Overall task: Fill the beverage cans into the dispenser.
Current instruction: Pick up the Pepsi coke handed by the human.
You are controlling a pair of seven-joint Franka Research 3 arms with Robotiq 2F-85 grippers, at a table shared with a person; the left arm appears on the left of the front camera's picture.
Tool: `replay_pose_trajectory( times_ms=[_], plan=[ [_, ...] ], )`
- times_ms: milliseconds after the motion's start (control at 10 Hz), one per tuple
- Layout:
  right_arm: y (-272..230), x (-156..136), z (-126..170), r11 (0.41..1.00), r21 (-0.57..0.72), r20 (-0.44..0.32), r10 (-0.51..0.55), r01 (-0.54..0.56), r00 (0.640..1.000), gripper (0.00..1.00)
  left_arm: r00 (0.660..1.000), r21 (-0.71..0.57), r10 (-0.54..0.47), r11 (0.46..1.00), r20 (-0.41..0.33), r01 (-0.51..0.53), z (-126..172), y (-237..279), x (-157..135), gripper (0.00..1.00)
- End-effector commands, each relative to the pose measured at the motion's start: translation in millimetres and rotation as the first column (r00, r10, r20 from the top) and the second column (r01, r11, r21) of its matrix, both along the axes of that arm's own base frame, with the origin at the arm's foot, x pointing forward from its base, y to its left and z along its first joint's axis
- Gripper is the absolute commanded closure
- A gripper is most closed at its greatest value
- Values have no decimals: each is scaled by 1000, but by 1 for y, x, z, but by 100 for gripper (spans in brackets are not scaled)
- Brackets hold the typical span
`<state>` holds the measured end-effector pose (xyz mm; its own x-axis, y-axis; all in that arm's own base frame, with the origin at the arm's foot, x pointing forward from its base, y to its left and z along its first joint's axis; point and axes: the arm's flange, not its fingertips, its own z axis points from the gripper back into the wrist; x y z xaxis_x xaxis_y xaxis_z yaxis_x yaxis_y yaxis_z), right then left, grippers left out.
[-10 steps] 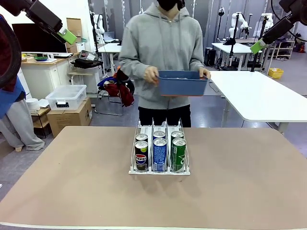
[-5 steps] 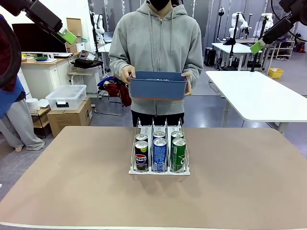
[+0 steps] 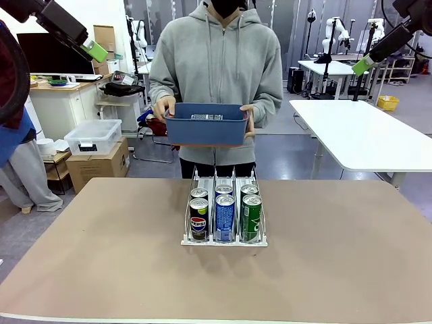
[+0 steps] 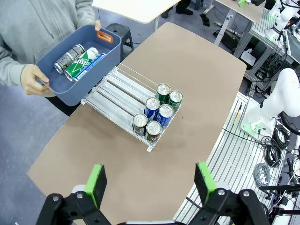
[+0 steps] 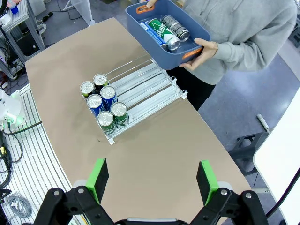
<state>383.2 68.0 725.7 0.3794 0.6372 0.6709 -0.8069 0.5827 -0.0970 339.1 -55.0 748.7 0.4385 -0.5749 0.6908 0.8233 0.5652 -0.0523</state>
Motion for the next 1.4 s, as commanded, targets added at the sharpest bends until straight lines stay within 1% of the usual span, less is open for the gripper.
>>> replay_pose_trajectory(
  times_ms=[0, 1300],
  plan=[
    [-1, -1, 0, 1000, 8, 0, 8, -8, 1000, 0, 1000, -1, 1, 1000, 6, -1, 1, 2, 0, 0],
    [-1, -1, 0, 1000, 8, 0, 8, -8, 1000, 0, 1000, -1, 1, 1000, 6, -1, 1, 2, 0, 0]
  ],
)
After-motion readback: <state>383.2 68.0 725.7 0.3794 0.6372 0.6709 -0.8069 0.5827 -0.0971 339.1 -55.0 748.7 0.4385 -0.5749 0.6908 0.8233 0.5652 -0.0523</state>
